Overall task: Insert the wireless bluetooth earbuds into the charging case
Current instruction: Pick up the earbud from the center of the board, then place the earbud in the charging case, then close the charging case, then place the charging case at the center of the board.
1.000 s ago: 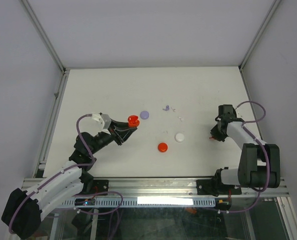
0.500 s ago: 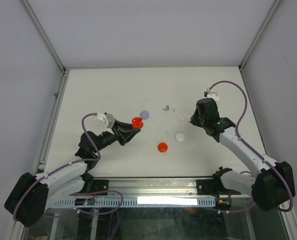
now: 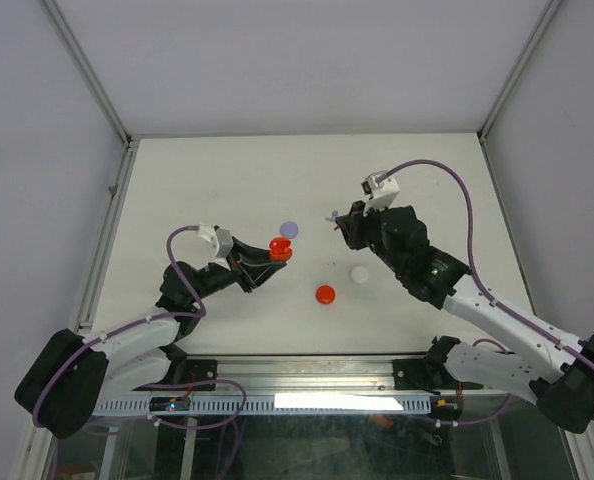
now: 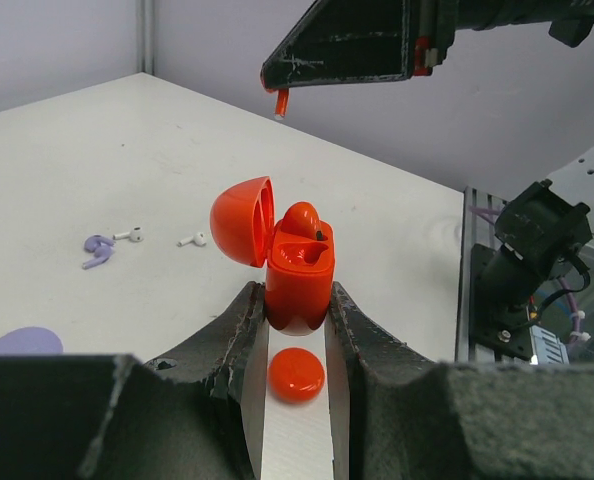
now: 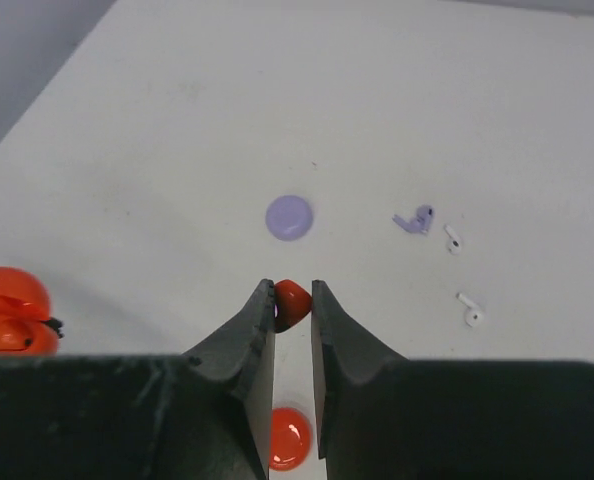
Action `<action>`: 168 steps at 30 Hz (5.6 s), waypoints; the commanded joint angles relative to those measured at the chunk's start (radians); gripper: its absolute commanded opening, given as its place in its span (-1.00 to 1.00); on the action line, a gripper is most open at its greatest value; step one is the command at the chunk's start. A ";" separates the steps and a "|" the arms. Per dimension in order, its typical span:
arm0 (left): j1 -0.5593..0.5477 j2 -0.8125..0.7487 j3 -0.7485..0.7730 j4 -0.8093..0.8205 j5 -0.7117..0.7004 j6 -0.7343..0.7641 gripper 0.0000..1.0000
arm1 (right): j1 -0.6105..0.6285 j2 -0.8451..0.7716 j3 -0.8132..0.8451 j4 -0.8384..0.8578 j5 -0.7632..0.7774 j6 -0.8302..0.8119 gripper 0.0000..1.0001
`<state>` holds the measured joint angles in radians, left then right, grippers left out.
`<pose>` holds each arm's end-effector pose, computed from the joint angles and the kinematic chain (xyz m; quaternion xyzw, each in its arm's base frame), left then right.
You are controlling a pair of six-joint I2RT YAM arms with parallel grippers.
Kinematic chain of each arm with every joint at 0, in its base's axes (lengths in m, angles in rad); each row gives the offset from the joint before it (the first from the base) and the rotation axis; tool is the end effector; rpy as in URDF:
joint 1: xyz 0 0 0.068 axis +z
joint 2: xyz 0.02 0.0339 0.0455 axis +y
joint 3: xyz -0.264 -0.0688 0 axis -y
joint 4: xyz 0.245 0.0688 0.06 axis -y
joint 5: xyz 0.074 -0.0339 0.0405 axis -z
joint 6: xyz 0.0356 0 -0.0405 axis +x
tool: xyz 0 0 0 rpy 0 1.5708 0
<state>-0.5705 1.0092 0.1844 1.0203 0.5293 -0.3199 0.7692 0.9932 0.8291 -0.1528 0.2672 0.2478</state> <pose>0.1523 -0.1191 0.2181 0.2771 0.5826 -0.4710 0.6016 0.1720 0.1534 0.3201 -0.1314 0.7956 0.1889 0.5604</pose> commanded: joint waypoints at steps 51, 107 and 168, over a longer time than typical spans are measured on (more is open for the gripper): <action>-0.007 -0.019 0.059 0.130 0.120 -0.063 -1.00 | 0.455 0.106 0.150 0.227 -0.027 -0.572 -0.91; -0.008 0.010 0.008 0.166 0.204 -0.086 -1.00 | 0.120 0.155 0.276 0.015 -0.801 -0.265 0.47; -0.086 0.511 0.247 -0.676 -0.014 -0.507 -0.56 | 0.011 0.133 -0.042 0.058 -0.198 -0.166 0.50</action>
<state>-0.6323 1.4826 0.3695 0.3801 0.5098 -0.7994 0.7830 1.1633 0.7944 -0.1680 0.0017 0.0647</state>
